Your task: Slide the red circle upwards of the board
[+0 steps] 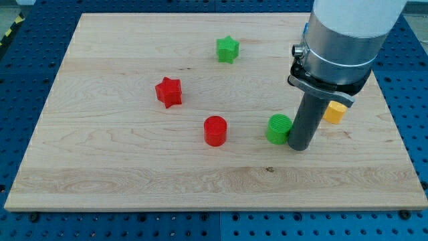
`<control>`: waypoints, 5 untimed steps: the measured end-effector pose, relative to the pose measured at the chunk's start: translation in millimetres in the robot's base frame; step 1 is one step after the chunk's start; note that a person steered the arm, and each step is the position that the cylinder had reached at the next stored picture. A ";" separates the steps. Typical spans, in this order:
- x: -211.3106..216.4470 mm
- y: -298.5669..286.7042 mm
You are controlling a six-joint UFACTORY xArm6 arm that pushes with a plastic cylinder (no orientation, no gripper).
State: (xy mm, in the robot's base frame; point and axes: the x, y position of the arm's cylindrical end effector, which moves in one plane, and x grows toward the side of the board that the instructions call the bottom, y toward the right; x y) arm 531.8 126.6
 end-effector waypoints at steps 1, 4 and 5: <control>22.8 -19.2; 22.1 -143.8; 6.7 -143.8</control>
State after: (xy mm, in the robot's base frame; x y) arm 538.5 -17.2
